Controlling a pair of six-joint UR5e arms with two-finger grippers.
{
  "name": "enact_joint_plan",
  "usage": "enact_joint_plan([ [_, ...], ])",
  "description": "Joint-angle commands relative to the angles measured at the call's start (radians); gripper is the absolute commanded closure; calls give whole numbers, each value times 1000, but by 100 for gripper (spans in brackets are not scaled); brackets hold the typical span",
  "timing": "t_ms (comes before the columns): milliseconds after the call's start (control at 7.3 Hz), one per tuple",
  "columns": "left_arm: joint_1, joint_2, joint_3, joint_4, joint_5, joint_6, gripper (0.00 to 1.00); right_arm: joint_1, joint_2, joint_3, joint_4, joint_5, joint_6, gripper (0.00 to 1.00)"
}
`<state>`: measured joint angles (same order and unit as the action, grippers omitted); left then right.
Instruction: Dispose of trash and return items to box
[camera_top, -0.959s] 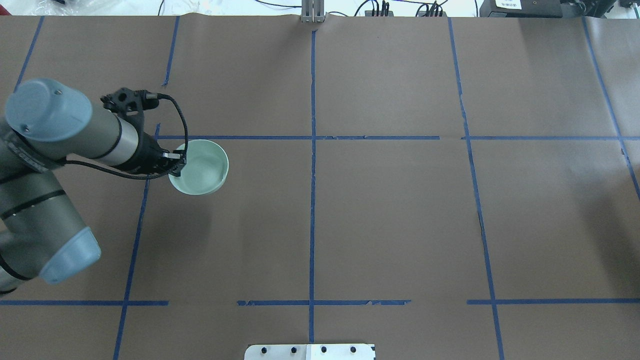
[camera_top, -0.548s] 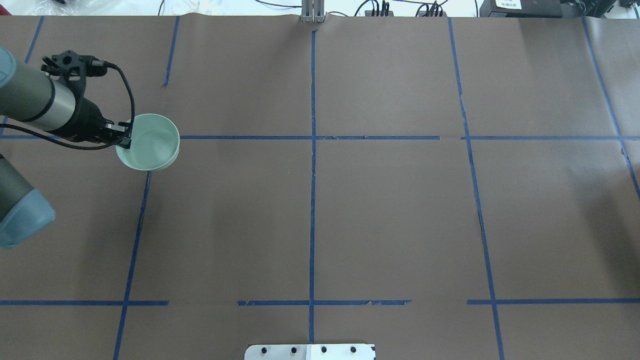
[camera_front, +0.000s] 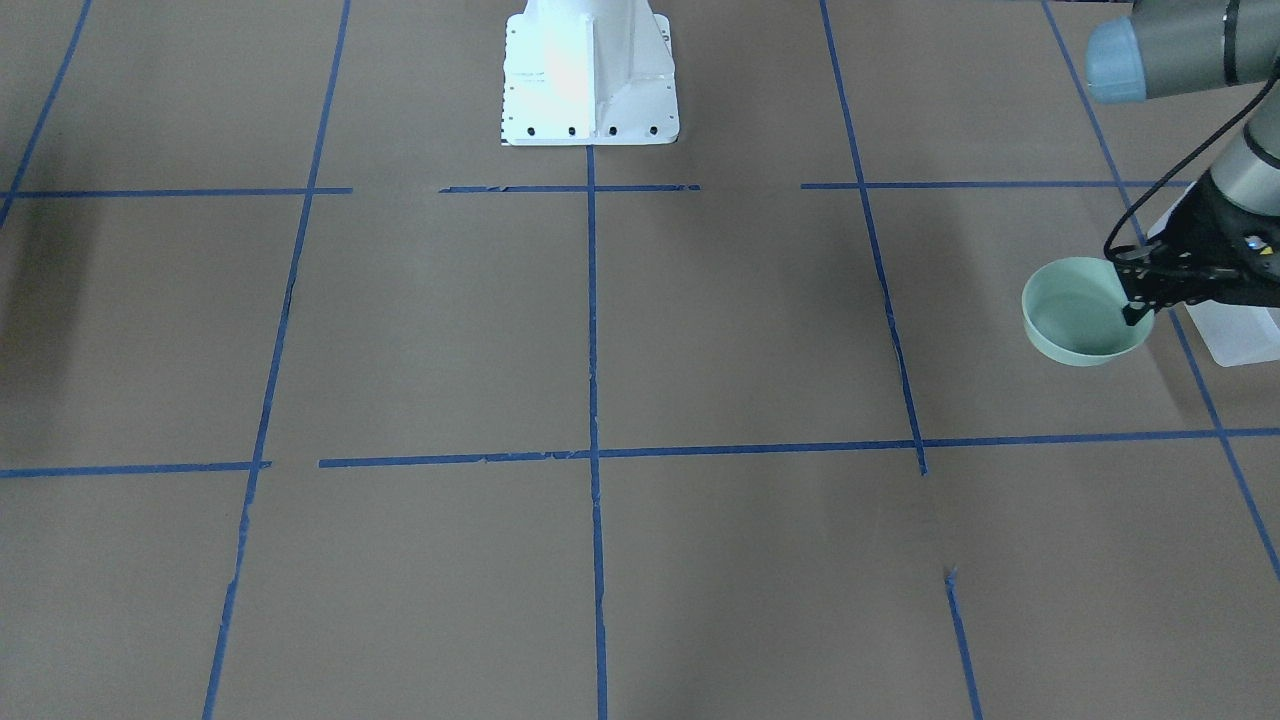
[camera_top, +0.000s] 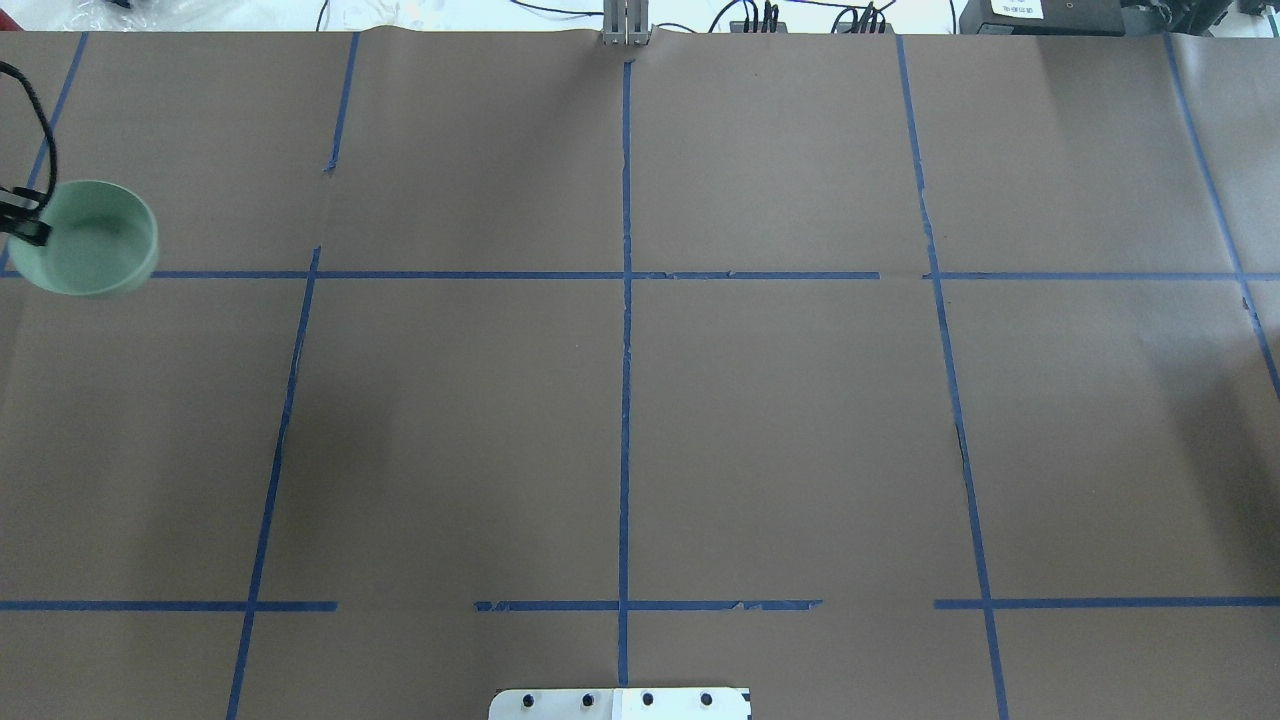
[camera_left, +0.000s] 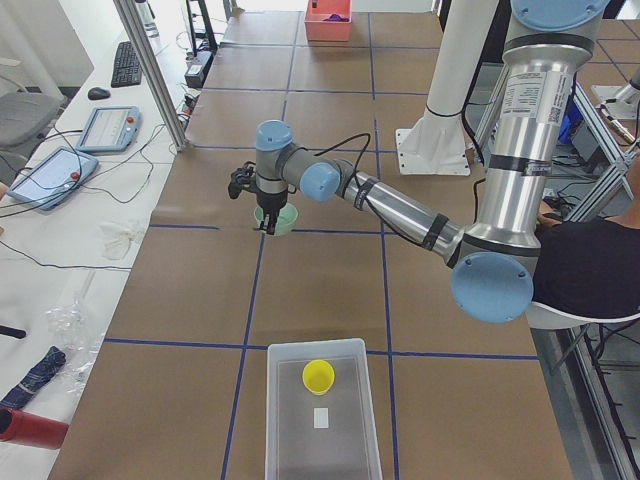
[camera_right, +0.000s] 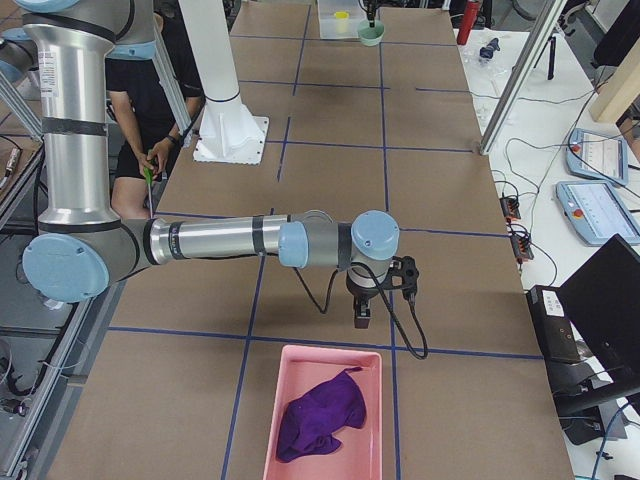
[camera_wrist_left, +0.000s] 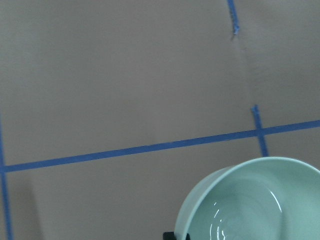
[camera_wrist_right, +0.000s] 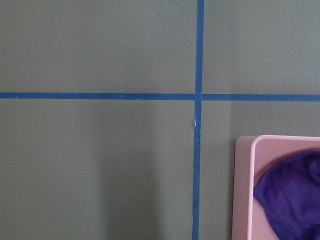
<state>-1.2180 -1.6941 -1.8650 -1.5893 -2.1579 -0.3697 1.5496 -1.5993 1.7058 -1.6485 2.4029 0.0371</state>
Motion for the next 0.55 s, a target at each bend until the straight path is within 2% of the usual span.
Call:
enact_joint_plan([
  [0, -147, 36, 120, 28, 7, 264, 100, 1, -7, -8, -1, 2, 0, 0],
  [137, -203, 62, 163, 25, 9, 364, 100, 1, -7, -6, -1, 2, 0, 0],
  [411, -288, 124, 210, -39, 120, 492, 100, 1, -7, -8, -1, 2, -2, 0],
])
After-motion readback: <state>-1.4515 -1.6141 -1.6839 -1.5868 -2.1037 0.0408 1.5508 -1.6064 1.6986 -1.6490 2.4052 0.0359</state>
